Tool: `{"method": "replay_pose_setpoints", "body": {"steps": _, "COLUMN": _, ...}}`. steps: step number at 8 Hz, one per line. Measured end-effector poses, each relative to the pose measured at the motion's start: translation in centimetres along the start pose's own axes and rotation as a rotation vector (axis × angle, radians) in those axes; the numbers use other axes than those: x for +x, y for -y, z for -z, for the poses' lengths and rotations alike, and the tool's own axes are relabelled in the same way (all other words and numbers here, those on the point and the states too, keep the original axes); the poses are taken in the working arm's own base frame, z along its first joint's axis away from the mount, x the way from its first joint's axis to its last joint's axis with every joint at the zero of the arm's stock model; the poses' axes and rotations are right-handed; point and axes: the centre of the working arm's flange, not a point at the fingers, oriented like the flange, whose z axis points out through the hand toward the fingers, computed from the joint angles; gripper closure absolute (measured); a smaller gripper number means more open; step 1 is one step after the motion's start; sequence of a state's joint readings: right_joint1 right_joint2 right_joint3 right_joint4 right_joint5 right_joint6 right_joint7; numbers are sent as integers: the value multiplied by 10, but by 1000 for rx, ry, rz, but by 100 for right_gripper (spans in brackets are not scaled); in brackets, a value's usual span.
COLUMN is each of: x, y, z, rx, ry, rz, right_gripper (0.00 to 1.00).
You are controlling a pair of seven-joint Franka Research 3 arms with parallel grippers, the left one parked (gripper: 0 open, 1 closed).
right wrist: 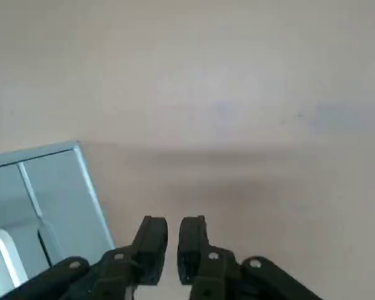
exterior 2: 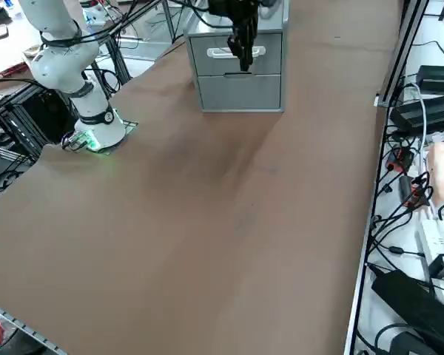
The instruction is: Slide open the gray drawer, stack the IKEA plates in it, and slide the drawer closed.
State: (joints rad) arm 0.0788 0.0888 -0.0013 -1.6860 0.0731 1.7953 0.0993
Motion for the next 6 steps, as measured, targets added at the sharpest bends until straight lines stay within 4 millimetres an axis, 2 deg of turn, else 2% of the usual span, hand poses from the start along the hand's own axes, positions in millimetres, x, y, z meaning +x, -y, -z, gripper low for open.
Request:
{"method": "replay_pose_setpoints", "body": {"steps": 1, "x": -8, "y": -1, "z": 16, "rx": -21, "ry": -13, "rz": 7, "right_gripper": 79}}
{"method": "replay_pose_setpoints", "body": {"steps": 5, "x": -23, "y": -4, "z": 58, "rx": -38, "ry": -21, "rz": 10, "right_gripper": 1}}
{"method": "replay_pose_setpoints", "body": {"steps": 6, "x": -24, "y": -5, "z": 68, "rx": -39, "ry": -24, "rz": 7, "right_gripper": 0}}
